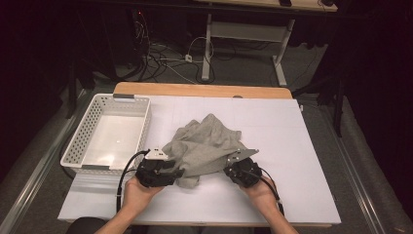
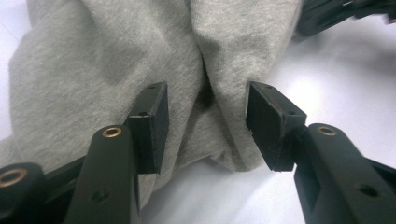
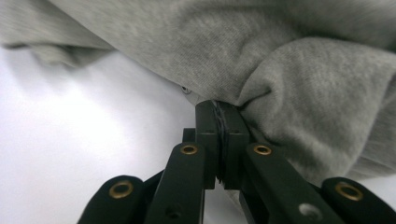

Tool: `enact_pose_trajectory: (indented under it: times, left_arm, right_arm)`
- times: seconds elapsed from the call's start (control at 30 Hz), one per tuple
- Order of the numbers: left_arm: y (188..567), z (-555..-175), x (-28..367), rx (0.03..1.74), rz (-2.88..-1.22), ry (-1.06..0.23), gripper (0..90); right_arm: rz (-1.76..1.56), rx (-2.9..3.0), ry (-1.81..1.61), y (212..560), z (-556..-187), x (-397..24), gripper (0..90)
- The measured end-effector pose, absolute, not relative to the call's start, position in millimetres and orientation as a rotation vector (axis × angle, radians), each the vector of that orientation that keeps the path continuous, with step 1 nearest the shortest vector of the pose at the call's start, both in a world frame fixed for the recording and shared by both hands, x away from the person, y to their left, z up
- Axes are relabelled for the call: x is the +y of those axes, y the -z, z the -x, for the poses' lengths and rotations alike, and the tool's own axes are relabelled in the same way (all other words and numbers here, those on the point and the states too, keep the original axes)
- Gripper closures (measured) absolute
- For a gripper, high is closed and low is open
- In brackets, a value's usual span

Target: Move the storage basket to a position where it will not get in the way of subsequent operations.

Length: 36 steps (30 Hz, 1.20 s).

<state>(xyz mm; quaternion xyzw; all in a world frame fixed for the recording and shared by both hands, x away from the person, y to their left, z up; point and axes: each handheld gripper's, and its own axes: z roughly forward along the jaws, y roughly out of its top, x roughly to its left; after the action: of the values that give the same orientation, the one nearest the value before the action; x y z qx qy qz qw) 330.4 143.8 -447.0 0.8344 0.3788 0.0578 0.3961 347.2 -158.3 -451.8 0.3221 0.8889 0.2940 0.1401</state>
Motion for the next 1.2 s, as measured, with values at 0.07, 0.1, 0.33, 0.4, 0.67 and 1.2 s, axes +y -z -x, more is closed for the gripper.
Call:
enact_pose_trajectory:
  times: [0.07,0.1,0.33,0.4,0.67,1.2]
  left_arm:
    - [447,-331,144,0.965,-2.11,-0.146,47.6]
    - [448,-331,144,0.966,-2.113,-0.145,47.6]
    - [448,-331,142,0.967,-2.115,-0.155,47.6]
    - [448,-331,142,0.966,-2.116,-0.157,47.6]
    - [448,-331,141,0.968,-2.113,-0.151,47.6]
    - [448,-331,140,0.962,-2.113,-0.148,48.0]
  right_arm:
    - [-0.931,2.566,-0.859,449,-345,-160,89.3]
    - [-0.92,2.557,-0.886,440,-339,-168,89.3]
    - [-0.933,2.513,-0.904,423,-323,-207,89.3]
    - [-0.964,2.497,-0.905,423,-320,-217,89.3]
    - [-1.0,2.511,-0.933,426,-319,-220,82.6]
    - [-0.921,2.51,-0.85,443,-320,-177,61.3]
